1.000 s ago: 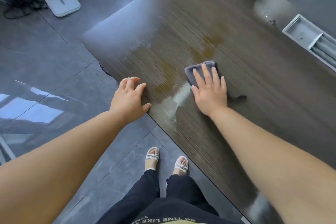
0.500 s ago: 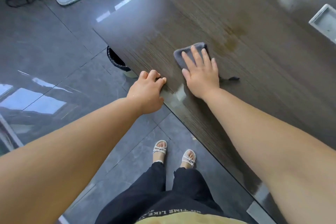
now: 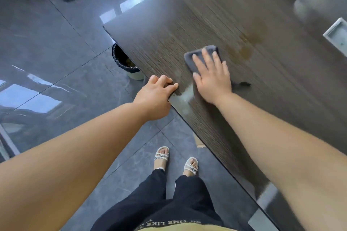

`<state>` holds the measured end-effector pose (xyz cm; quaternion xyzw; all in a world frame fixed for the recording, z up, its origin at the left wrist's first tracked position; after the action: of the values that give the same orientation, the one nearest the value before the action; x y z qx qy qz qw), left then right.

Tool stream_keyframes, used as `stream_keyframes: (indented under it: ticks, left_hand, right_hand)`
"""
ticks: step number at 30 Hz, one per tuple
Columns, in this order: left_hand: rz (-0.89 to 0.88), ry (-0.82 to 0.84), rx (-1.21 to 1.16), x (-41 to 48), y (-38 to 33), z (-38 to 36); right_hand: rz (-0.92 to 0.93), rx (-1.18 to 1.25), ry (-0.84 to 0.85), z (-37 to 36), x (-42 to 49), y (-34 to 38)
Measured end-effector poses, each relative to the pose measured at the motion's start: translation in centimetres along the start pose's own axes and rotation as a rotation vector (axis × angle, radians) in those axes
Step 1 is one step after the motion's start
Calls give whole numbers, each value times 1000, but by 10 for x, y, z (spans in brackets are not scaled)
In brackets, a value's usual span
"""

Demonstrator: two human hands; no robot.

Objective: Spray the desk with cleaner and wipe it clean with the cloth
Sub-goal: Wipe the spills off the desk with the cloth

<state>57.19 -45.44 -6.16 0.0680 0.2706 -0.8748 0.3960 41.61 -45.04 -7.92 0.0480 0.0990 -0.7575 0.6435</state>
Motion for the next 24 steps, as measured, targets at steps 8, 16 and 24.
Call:
stream_keyframes:
  ticks: [8, 16, 24]
  left_hand:
    - [10, -42, -74, -2, 1, 2]
    - [53, -95, -383, 0, 11, 12]
    - [158, -276, -671, 0, 38, 28]
  right_hand:
    - [34, 40, -127, -13, -87, 35]
    - [-157, 45, -60, -2, -13, 11]
    - [505, -42, -166, -18, -111, 25]
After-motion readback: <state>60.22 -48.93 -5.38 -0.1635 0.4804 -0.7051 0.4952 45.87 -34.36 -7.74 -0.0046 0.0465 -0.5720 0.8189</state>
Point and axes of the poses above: each hand's wrist, its own x-axis towards the middle knuckle, its own z-axis out of the back of the hand, y = z × x, the point moved 8 cm from there along x, towards the middle knuckle, and after that the axes turned 9 degrees about -x, right-handed, at the moved point
